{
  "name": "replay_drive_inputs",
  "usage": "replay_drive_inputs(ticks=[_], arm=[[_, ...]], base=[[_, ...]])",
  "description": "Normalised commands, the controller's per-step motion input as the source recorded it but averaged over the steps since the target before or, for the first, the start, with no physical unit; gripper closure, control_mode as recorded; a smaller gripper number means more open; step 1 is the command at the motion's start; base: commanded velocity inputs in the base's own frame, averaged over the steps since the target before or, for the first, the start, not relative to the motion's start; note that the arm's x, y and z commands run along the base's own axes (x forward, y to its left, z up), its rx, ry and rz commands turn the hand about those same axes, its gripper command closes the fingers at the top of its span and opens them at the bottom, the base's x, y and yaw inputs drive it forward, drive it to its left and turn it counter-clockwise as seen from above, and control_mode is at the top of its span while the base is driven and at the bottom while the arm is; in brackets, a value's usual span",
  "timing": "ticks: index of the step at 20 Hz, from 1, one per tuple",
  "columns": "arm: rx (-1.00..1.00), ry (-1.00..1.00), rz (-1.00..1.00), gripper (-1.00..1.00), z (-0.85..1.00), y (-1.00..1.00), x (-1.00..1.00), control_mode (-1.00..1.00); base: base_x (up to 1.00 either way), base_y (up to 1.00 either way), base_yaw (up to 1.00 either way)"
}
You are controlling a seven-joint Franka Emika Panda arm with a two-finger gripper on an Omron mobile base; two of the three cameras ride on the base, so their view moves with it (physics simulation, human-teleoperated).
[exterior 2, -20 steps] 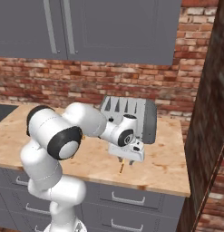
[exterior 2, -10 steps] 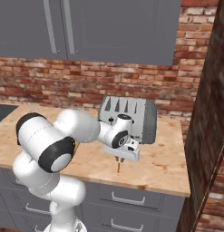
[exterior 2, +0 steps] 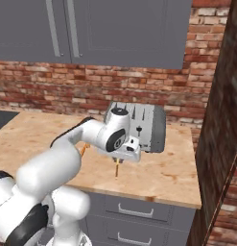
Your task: Take the fork and place it on the left side of the plate. Then take the spoon and place it on the right side of the plate. Make sure they're directly next to the plate.
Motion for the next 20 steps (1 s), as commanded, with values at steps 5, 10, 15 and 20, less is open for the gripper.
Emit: replay_drive_inputs(ticks=[5, 10, 15, 20], arm=[[-0.01, -0.03, 0.03, 1.0, 0.95, 0.51, -0.55, -1.0], [-0.01, -0.06, 0.06, 1.0, 0.92, 0.48, -0.36, -1.0], [-0.03, -0.12, 0.06, 1.0, 0.78, 0.35, -0.05, -1.0], [-0.06, -0.04, 0.06, 1.0, 0.2, 0.33, -0.03, -1.0]], base=[[0.0, 0.0, 0.0], [0.0, 0.0, 0.0], [0.0, 0.0, 0.0], [0.0, 0.0, 0.0]])
